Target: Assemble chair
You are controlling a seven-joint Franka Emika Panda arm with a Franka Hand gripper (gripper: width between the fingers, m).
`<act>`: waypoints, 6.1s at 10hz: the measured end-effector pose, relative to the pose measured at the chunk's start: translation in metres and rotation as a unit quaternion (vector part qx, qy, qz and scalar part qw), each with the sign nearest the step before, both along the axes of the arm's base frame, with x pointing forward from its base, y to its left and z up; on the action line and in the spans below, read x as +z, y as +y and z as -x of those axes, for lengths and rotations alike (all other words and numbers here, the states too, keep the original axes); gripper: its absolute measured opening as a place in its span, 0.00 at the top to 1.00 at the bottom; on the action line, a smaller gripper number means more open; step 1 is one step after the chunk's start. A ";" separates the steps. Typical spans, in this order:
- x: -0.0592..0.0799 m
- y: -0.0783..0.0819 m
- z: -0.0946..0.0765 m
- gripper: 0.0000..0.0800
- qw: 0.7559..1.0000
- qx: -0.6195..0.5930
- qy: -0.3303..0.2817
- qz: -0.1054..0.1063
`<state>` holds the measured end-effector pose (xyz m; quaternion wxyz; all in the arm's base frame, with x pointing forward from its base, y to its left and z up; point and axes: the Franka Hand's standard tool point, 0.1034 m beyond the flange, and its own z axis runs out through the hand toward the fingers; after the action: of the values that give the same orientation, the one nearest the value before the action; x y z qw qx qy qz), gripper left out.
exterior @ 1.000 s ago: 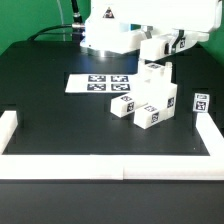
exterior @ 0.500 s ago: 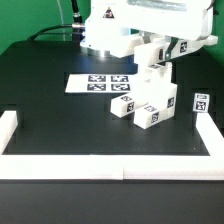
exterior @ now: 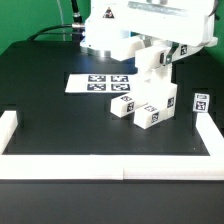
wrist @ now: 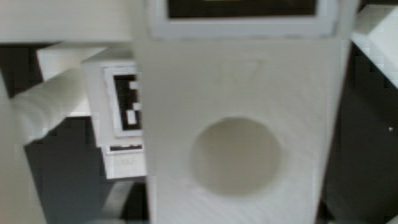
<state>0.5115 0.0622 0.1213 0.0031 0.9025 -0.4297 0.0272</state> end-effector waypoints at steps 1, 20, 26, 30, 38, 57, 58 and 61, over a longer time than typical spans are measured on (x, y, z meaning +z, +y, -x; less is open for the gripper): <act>-0.002 0.004 0.000 0.64 1.000 0.001 -0.008 0.000; -0.001 0.014 -0.006 0.64 0.997 0.060 -0.044 0.003; -0.002 0.010 -0.004 0.64 0.997 0.068 -0.044 0.003; -0.004 0.009 -0.004 0.64 0.996 0.073 -0.043 0.004; -0.001 0.013 -0.003 0.64 0.995 0.086 -0.045 0.004; -0.004 0.008 -0.005 0.64 0.995 0.091 -0.042 0.009; -0.004 0.008 -0.005 0.64 0.995 0.092 -0.042 0.009; -0.003 0.007 -0.005 0.64 0.995 0.086 -0.042 0.008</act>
Offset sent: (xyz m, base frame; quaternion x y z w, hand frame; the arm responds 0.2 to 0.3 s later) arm 0.0036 -0.0009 0.0064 0.0034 0.0602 0.0067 0.9982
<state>0.5161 0.0693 0.1179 -0.0100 0.9342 -0.3500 0.0687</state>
